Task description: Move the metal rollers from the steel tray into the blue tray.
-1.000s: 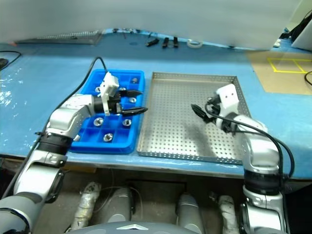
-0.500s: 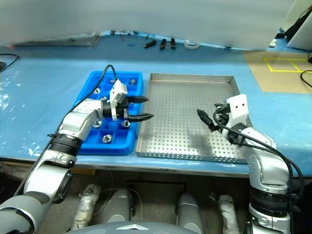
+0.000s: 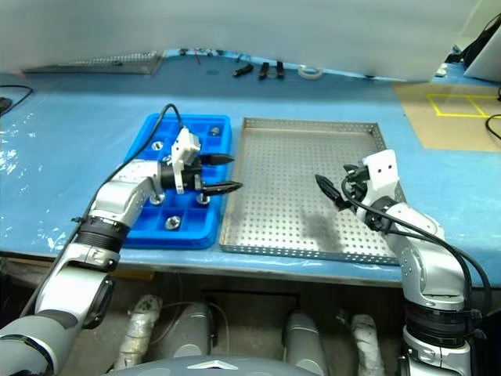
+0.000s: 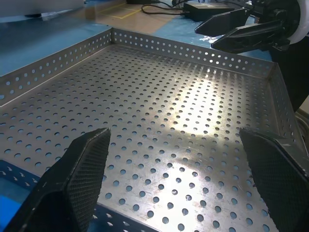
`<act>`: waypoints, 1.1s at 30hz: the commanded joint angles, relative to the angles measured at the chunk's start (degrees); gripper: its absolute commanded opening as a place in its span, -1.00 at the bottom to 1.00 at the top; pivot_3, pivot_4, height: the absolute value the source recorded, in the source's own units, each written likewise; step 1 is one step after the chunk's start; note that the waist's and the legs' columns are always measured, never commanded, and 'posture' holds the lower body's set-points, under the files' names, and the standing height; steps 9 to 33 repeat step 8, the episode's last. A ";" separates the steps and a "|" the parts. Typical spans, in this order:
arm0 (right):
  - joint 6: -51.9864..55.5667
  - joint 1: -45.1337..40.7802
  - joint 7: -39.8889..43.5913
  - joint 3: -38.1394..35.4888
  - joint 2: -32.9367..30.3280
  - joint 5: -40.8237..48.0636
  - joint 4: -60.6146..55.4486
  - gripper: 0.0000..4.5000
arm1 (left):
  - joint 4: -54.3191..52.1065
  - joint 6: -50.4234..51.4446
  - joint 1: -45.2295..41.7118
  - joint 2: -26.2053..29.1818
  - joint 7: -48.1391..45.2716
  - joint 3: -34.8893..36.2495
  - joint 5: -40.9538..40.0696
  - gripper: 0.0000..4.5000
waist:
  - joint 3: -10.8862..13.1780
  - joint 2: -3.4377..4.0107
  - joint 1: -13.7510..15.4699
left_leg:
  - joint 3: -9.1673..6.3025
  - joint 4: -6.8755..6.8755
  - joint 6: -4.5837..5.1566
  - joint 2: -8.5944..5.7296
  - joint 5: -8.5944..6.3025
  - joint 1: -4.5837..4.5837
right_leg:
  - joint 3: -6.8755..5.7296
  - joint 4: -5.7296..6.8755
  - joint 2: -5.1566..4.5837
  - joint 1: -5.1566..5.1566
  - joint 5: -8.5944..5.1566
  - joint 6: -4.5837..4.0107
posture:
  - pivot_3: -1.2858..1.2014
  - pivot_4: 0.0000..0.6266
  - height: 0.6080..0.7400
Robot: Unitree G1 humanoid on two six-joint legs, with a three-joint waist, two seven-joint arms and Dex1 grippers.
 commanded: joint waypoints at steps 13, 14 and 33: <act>-1.42 -1.29 -0.88 -0.95 -1.16 1.45 -0.47 0.76 | -1.58 -0.36 -0.60 0.26 0.13 1.37 -0.25 1.00 | 0.00 0.00 -0.02 | 0.03 -0.07 0.01 0.00 -0.01 -0.01 | 0.00 -0.13 0.00 0.00 0.00 0.00 | -0.06 -0.52 1.00; -1.42 -1.29 -0.88 -0.95 -1.16 1.45 -0.47 0.76 | -1.58 -0.36 -0.60 0.26 0.13 1.37 -0.25 1.00 | 0.00 0.00 -0.02 | 0.03 -0.07 0.01 0.00 -0.01 -0.01 | 0.00 -0.13 0.00 0.00 0.00 0.00 | -0.06 -0.52 1.00; -1.42 -1.29 -0.88 -0.95 -1.16 1.45 -0.47 0.76 | -1.58 -0.36 -0.60 0.26 0.13 1.37 -0.25 1.00 | 0.00 0.00 -0.02 | 0.03 -0.07 0.01 0.00 -0.01 -0.01 | 0.00 -0.13 0.00 0.00 0.00 0.00 | -0.06 -0.52 1.00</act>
